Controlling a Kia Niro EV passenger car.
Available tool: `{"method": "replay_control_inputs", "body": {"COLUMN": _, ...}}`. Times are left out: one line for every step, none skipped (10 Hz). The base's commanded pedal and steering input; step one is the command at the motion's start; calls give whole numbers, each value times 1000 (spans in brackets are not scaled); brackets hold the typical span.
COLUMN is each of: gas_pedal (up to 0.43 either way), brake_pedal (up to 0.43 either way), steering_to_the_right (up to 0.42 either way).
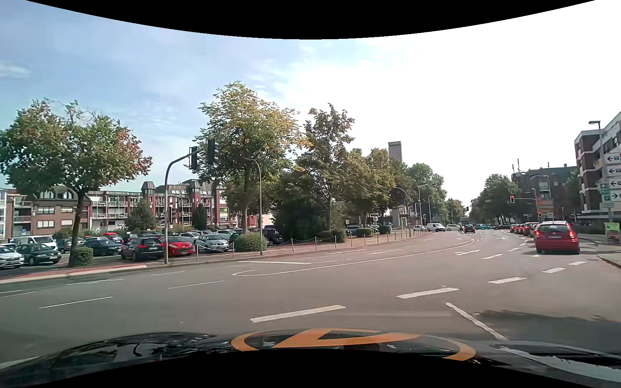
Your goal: Follow the waypoints while adhering to traffic rules and regulations
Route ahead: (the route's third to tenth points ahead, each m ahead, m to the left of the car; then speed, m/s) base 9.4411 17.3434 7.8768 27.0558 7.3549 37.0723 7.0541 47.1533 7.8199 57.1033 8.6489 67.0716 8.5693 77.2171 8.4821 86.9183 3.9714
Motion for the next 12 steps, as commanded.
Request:
{"method": "replay_control_inputs", "body": {"gas_pedal": 39, "brake_pedal": 0, "steering_to_the_right": -134}}
{"method": "replay_control_inputs", "body": {"gas_pedal": 39, "brake_pedal": 0, "steering_to_the_right": -141}}
{"method": "replay_control_inputs", "body": {"gas_pedal": 47, "brake_pedal": 0, "steering_to_the_right": -148}}
{"method": "replay_control_inputs", "body": {"gas_pedal": 59, "brake_pedal": 0, "steering_to_the_right": -160}}
{"method": "replay_control_inputs", "body": {"gas_pedal": 59, "brake_pedal": 0, "steering_to_the_right": -173}}
{"method": "replay_control_inputs", "body": {"gas_pedal": 59, "brake_pedal": 0, "steering_to_the_right": -185}}
{"method": "replay_control_inputs", "body": {"gas_pedal": 59, "brake_pedal": 0, "steering_to_the_right": -202}}
{"method": "replay_control_inputs", "body": {"gas_pedal": 47, "brake_pedal": 0, "steering_to_the_right": -220}}
{"method": "replay_control_inputs", "body": {"gas_pedal": 20, "brake_pedal": 0, "steering_to_the_right": -234}}
{"method": "replay_control_inputs", "body": {"gas_pedal": 0, "brake_pedal": 0, "steering_to_the_right": -247}}
{"method": "replay_control_inputs", "body": {"gas_pedal": 0, "brake_pedal": 0, "steering_to_the_right": -260}}
{"method": "replay_control_inputs", "body": {"gas_pedal": 0, "brake_pedal": 0, "steering_to_the_right": -272}}
